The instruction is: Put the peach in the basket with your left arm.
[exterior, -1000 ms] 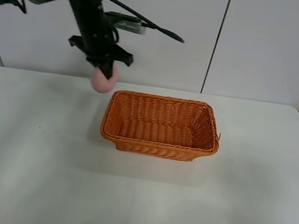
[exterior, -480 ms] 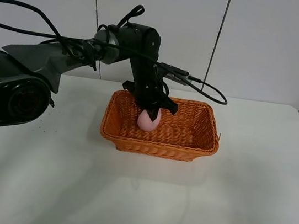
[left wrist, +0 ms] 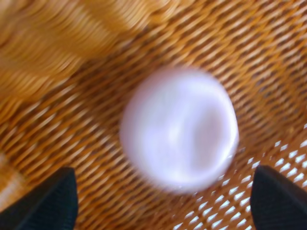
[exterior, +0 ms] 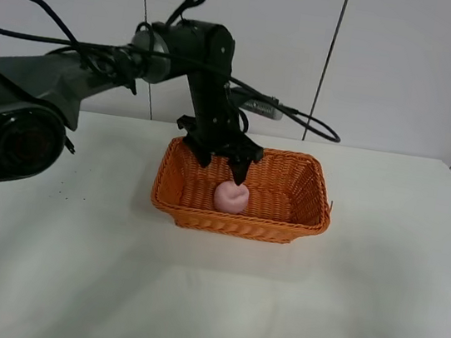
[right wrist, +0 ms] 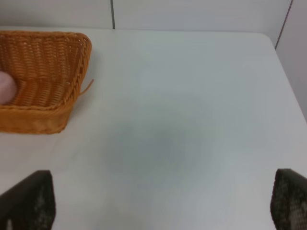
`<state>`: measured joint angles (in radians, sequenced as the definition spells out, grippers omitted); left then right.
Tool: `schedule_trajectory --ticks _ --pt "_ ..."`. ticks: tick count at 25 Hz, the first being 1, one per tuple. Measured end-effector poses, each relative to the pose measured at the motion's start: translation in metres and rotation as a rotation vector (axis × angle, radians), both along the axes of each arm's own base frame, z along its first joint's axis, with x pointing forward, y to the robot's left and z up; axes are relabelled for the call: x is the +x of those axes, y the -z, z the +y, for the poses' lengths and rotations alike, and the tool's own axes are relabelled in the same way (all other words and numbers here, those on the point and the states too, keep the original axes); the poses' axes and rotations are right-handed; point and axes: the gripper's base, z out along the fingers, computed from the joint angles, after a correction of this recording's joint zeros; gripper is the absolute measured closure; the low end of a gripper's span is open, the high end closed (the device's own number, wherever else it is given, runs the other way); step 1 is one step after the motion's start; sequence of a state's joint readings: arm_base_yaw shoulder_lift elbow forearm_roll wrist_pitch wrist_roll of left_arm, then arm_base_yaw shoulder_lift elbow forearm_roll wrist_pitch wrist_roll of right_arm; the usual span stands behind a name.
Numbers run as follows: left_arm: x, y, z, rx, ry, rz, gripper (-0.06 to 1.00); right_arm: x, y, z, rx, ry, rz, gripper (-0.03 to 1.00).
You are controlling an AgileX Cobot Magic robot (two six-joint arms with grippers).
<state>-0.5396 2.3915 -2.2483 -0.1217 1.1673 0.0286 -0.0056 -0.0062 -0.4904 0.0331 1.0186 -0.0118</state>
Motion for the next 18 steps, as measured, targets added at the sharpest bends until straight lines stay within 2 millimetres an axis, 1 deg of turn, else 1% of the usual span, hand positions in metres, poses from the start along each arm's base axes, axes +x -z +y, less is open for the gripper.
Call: schedule_trajectory --ticks 3,5,7,10,11,12,13,15,18 --pt "0.008 -0.029 0.021 -0.006 -0.031 -0.072 0.17 0.0 0.0 0.0 0.0 0.0 0.0 0.27" --pt "0.013 -0.042 0.038 -0.008 -0.058 -0.099 0.17 0.0 0.0 0.0 0.0 0.0 0.0 0.27" --pt "0.021 -0.046 0.056 -0.007 -0.094 -0.109 0.17 0.0 0.0 0.0 0.0 0.0 0.0 0.27" --pt "0.034 -0.043 0.084 0.006 -0.137 -0.107 0.17 0.0 0.0 0.0 0.0 0.0 0.0 0.27" --pt "0.034 -0.043 0.084 0.006 -0.137 -0.107 0.17 0.0 0.0 0.0 0.0 0.0 0.0 0.27" --pt "0.038 -0.042 0.095 0.01 -0.154 -0.106 0.17 0.0 0.0 0.0 0.0 0.0 0.0 0.27" --pt "0.046 -0.041 0.118 0.015 -0.194 -0.106 0.17 0.0 0.0 0.0 0.0 0.0 0.0 0.27" --pt "0.054 -0.041 0.144 0.02 -0.242 -0.108 0.17 0.0 0.0 0.0 0.0 0.0 0.0 0.27" --pt "0.064 -0.041 0.194 0.029 -0.328 -0.11 0.17 0.0 0.0 0.0 0.0 0.0 0.0 0.27"
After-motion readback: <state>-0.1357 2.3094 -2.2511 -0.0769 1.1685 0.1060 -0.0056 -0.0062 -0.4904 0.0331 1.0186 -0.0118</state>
